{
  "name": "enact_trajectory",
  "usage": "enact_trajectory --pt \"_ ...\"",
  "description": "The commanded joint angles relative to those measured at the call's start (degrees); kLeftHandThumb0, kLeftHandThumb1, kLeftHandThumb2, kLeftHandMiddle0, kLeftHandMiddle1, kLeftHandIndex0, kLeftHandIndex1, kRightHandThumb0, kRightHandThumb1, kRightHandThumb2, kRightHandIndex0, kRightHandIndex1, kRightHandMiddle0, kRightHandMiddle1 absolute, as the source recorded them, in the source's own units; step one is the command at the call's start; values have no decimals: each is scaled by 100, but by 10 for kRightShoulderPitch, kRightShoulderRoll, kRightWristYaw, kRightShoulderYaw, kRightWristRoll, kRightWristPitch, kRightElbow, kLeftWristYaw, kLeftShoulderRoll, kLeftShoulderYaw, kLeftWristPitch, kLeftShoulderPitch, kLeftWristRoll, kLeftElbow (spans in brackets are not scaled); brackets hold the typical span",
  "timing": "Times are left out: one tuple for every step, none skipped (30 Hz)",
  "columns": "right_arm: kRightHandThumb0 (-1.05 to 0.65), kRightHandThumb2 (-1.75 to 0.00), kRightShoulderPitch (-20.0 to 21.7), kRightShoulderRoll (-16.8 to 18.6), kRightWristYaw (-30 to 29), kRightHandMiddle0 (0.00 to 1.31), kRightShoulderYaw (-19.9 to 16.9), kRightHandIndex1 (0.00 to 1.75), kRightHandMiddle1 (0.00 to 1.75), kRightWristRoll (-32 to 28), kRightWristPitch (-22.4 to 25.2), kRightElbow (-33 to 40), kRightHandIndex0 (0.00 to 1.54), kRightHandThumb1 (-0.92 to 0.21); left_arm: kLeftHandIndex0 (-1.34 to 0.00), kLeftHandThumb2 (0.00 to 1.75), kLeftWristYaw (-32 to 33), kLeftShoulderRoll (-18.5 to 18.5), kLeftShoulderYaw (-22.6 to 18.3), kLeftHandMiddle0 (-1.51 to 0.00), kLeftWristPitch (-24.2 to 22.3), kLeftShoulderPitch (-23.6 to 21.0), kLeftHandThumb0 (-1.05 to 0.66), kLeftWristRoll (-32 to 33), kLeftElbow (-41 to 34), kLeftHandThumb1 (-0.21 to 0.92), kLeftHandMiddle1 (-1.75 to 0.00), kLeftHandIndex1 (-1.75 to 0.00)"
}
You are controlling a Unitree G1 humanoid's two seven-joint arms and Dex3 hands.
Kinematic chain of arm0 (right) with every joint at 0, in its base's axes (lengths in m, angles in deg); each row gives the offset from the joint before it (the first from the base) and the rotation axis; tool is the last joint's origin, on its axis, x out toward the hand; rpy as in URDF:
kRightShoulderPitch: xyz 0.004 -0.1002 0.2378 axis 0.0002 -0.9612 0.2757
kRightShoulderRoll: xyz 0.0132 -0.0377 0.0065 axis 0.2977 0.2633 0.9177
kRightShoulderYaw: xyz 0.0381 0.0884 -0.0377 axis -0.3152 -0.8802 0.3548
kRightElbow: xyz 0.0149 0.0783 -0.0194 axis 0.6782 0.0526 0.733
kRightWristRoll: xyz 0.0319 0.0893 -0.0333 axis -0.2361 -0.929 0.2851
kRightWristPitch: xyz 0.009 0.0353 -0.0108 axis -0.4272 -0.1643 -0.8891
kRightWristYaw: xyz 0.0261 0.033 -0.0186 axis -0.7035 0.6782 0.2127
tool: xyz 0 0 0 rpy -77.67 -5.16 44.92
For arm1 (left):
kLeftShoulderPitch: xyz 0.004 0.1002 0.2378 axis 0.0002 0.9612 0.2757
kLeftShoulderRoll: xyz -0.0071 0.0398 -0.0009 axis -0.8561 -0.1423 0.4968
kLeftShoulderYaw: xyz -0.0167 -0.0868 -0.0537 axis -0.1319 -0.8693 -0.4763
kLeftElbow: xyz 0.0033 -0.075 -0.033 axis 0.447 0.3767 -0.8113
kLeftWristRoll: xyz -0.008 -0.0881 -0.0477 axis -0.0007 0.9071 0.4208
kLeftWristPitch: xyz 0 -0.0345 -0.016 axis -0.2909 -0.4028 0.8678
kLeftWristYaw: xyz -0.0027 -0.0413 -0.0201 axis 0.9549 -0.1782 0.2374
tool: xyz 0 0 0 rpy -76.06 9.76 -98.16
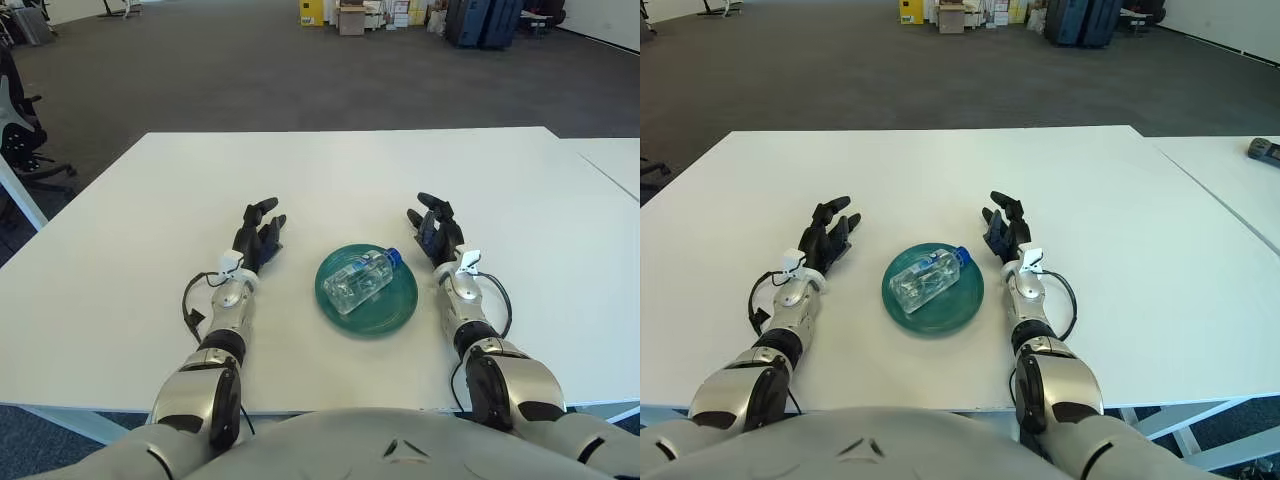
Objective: Put the bottle into the plate.
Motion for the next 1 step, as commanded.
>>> enact_trajectory --pt "-75 -94 -67 11 -4 0 4 5 87 7 21 -26 46 -92 -2 71 -7 -5 -2 -53 -6 16 -69 3 -1 92 -31 -97"
